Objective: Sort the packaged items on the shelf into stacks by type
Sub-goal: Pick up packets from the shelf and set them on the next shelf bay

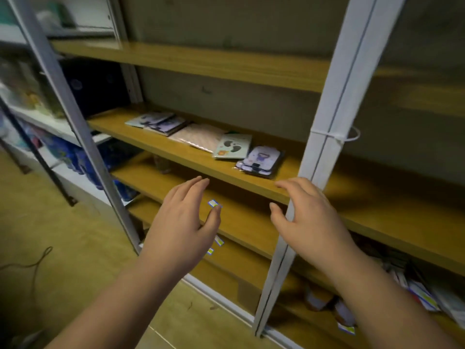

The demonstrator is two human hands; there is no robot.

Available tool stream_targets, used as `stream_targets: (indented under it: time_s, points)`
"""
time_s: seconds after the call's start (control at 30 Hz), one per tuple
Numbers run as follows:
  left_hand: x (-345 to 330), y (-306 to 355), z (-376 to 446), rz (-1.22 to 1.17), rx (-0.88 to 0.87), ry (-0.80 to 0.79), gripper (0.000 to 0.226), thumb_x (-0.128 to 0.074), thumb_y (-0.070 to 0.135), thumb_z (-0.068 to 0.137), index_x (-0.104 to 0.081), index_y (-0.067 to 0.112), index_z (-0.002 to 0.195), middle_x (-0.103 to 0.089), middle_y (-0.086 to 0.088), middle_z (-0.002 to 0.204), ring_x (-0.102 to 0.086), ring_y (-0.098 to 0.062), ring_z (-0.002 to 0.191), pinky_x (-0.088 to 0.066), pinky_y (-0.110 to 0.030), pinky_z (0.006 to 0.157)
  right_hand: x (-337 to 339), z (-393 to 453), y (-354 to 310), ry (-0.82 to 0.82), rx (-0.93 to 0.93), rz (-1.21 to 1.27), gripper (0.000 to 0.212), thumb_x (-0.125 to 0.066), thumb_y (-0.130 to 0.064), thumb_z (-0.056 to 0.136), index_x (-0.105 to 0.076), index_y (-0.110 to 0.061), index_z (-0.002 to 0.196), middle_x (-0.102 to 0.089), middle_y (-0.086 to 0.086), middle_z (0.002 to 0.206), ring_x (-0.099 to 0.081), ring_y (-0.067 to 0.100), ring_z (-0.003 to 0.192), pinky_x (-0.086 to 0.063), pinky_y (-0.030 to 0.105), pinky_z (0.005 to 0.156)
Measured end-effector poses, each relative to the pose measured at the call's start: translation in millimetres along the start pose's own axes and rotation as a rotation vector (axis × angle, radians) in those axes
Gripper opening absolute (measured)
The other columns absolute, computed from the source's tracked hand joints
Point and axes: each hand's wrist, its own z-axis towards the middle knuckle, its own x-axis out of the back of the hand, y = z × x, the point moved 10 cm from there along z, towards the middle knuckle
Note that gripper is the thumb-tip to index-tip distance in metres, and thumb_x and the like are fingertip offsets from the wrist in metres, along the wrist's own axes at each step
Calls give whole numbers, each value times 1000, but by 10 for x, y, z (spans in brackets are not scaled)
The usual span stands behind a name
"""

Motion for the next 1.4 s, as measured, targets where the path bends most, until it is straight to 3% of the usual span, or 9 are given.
stream_targets:
  time_s: [0.13,0.3,0.47,0.77,0.87,1.0,1.1,1.27,1.4]
  points:
    - [-21,-416,189,-18,33,-9,66,-41,55,91,-39,26,151,-44,9,153,-31,-8,142,-25,-27,111,-297,386,-251,-6,28,-1,49,-54,-44,94,-48,-29,140,-50,-12,136,-44,10,126,-45,33,100]
    - [-71,-930,639,19,57,-2,67,-39,58,91,-38,28,151,-43,10,154,-31,-8,143,-28,-31,113,-804,957,-491,0,58,55,46,-57,-41,93,-52,-27,137,-53,-9,132,-46,10,122,-40,28,95]
    - [-29,-1465,1222,50,75,-6,63,-44,53,93,-39,29,151,-43,11,153,-32,-7,141,-27,-26,109,-1244,1643,-626,-5,52,113,43,-56,-38,91,-55,-26,133,-54,-7,130,-48,14,119,-42,32,96]
    - [-117,-2192,2027,1,111,-16,69,-45,57,93,-23,36,155,-41,10,155,-30,-6,141,-24,-26,106,-1765,2535,-944,-43,35,132,40,-59,-33,88,-61,-20,125,-59,0,124,-53,24,117,-45,40,99]
    - [-185,-2443,2306,-26,93,-34,65,-45,57,94,-27,36,153,-42,10,153,-37,-9,139,-31,-27,106,-1916,2716,-1016,-52,27,103,41,-58,-34,88,-60,-20,126,-58,-1,124,-53,22,117,-46,40,97]
    - [-335,-2945,2626,-112,138,-92,60,-48,56,95,-32,37,150,-46,9,151,-56,-17,120,-48,-40,102,-2116,2897,-1047,-41,-16,40,40,-55,-39,91,-56,-25,129,-55,-6,125,-50,16,118,-46,37,95]
    - [-401,-3319,2968,-124,154,-97,58,-49,54,96,-36,35,149,-51,4,146,-57,-20,120,-48,-39,97,-2242,3006,-1058,-23,-85,5,39,-56,-39,91,-57,-26,128,-56,-7,125,-51,17,116,-45,37,94]
    - [-533,-3664,3759,-61,91,-91,55,-51,51,95,-47,21,141,-59,-5,136,-55,-27,123,-46,-40,94,-2451,3242,-1171,-12,-161,-67,39,-59,-37,91,-59,-24,128,-58,-5,127,-50,17,117,-45,36,95]
    - [-827,-4002,4200,229,152,-279,77,-40,68,91,-39,15,147,-49,-15,149,-44,-38,133,-37,-45,105,-2585,3378,-1302,15,-198,-103,40,-59,-37,91,-58,-25,129,-58,-6,128,-50,16,117,-36,28,90]
